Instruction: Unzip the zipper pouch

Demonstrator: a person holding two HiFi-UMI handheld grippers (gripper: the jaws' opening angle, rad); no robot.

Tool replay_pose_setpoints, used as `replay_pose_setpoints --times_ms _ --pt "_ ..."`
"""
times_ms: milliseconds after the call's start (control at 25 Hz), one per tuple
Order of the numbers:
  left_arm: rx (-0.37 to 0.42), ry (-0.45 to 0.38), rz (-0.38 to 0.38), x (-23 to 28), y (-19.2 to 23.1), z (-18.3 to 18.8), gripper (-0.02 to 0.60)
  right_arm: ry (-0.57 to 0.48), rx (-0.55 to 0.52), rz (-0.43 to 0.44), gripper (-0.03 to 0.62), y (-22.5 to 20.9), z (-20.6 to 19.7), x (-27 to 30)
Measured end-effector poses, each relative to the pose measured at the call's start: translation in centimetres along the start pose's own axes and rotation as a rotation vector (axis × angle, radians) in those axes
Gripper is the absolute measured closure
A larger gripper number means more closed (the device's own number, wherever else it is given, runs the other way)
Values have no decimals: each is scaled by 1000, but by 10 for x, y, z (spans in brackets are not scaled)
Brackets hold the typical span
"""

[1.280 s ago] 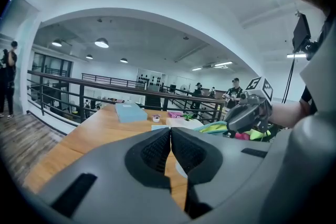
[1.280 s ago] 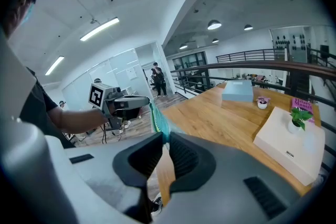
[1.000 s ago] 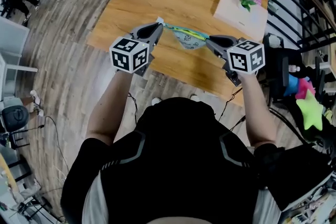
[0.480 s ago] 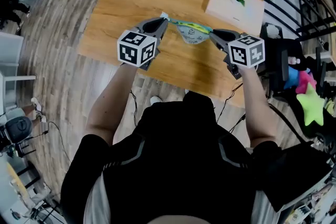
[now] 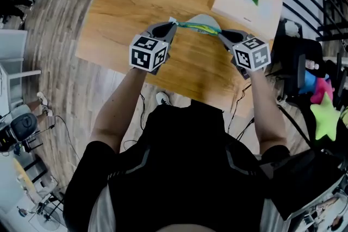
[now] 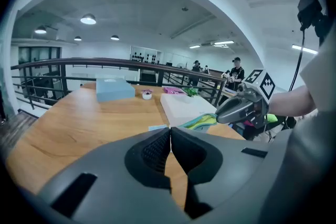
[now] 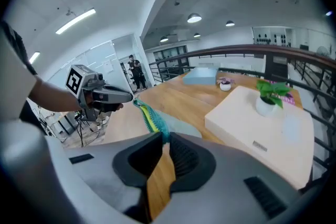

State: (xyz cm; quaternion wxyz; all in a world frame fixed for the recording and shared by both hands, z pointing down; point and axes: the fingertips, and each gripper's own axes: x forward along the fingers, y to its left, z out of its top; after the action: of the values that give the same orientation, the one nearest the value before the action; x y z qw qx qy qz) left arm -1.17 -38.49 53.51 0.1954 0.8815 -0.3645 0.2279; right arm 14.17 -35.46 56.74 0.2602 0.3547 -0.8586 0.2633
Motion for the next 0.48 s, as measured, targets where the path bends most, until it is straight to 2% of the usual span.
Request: replay_pose_setpoints --times_ms 280,480 --pt "-32 175 -2 27 0 -78 549 107 89 44 543 3 -64 31" --pt "-49 271 -15 39 -2 -119 551 166 141 54 543 3 -97 50"
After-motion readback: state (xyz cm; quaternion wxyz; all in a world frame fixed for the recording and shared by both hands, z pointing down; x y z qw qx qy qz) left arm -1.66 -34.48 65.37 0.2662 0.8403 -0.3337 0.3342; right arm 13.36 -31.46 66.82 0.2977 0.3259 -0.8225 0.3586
